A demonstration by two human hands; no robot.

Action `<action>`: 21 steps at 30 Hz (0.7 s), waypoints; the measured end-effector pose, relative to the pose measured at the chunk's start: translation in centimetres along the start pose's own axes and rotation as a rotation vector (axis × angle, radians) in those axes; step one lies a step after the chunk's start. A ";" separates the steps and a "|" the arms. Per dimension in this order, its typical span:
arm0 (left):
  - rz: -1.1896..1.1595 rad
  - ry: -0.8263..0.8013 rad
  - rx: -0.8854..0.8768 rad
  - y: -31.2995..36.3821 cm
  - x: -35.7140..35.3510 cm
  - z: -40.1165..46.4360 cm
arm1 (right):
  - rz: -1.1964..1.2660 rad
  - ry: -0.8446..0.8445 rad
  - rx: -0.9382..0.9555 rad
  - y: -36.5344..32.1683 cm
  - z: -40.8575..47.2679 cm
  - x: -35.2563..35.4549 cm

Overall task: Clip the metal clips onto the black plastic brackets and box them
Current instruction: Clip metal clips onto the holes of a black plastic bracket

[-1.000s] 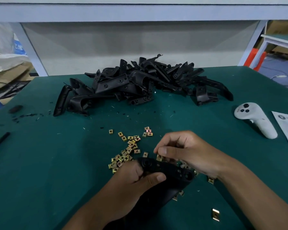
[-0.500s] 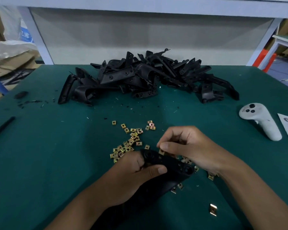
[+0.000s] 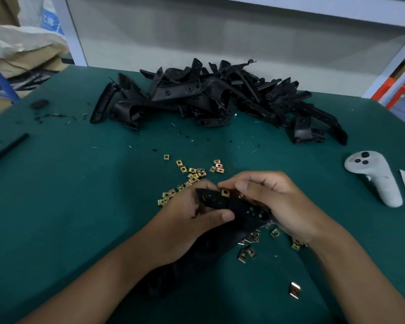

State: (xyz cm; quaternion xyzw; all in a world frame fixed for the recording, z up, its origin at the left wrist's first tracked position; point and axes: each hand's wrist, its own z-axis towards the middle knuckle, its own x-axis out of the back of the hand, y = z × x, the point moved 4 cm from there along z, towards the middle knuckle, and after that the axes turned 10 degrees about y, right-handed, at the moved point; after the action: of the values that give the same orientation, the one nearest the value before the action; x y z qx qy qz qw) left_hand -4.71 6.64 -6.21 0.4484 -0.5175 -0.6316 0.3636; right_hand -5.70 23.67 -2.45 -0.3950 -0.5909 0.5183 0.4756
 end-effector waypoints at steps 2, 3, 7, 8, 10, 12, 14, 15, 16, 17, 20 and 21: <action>-0.094 0.050 -0.006 0.0 0.2 0.2 | -0.008 0.009 0.023 -0.2 0.0 0.1; -0.096 0.065 -0.015 0.1 0.3 0.2 | -0.026 0.010 0.037 -0.3 0.0 0.1; -0.061 0.109 -0.065 0.7 0.5 0.3 | -0.102 0.005 0.112 -0.5 -0.3 -0.3; -0.069 0.110 -0.064 0.9 0.5 0.2 | -0.117 0.009 0.127 -0.5 -0.3 -0.4; -0.059 0.099 -0.068 1.1 0.5 0.0 | -0.131 0.018 0.148 -0.6 -0.3 -0.6; -0.004 0.081 -0.087 1.3 0.5 0.0 | -0.130 0.015 0.149 -0.5 -0.3 -0.6; -0.004 0.084 -0.085 1.2 0.6 0.1 | -0.116 -0.015 0.136 -0.2 -0.2 -0.6; -0.020 0.096 -0.083 1.1 0.7 0.2 | -0.090 -0.036 0.127 -0.1 -0.2 -0.6; -0.036 0.107 -0.085 1.1 0.8 0.3 | -0.060 -0.042 0.123 0.0 0.0 -0.4; -0.039 0.113 -0.094 1.2 0.9 0.3 | -0.036 -0.011 0.127 0.1 0.2 0.0; 0.032 0.100 -0.144 1.4 0.8 0.3 | -0.146 0.316 0.164 0.6 1.0 2.7; 0.049 0.102 -0.145 1.4 0.9 0.2 | -0.288 0.414 0.176 0.9 1.1 3.6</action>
State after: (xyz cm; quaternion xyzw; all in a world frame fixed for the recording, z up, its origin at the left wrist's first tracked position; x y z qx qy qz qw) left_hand -5.22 5.56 -4.98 0.4399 -0.4620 -0.6347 0.4361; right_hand -7.62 26.97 -2.83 -0.3618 -0.4836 0.4027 0.6878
